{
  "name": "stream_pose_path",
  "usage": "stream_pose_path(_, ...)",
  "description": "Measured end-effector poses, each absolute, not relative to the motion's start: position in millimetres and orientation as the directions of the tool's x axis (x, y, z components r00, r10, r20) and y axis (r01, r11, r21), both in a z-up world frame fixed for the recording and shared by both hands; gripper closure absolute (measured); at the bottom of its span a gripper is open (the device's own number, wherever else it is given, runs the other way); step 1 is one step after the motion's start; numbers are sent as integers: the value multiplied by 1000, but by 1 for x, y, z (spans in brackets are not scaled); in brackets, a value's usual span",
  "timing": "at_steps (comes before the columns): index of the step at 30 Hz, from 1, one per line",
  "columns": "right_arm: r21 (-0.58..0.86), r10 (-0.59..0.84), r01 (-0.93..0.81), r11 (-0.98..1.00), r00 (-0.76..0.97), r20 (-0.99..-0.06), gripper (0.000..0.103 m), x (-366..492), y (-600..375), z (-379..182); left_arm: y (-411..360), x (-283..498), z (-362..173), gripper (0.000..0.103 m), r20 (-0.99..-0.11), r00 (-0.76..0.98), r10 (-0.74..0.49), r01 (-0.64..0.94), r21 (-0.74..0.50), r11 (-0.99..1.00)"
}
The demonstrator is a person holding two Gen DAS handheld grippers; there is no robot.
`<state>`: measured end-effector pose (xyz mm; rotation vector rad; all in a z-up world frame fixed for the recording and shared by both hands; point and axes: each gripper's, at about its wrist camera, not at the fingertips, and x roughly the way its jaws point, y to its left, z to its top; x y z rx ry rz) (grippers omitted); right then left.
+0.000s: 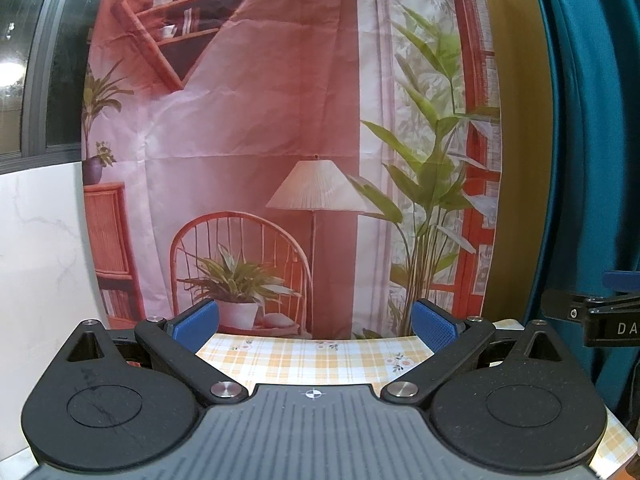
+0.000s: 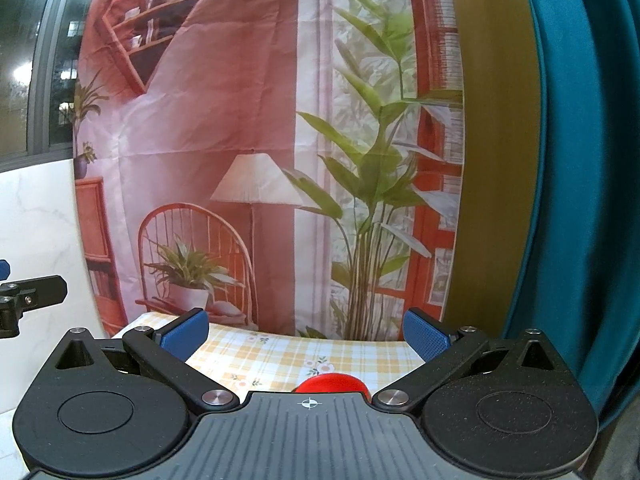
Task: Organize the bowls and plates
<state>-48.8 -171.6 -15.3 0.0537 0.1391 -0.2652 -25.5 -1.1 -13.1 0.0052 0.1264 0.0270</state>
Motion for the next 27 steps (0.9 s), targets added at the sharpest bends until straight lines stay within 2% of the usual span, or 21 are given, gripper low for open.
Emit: stream_pose_path(27,44,-263,272,961,953,-148,0,-51,-176,-18,2,-24,-13,0,-131,991,12,-12,1,1000)
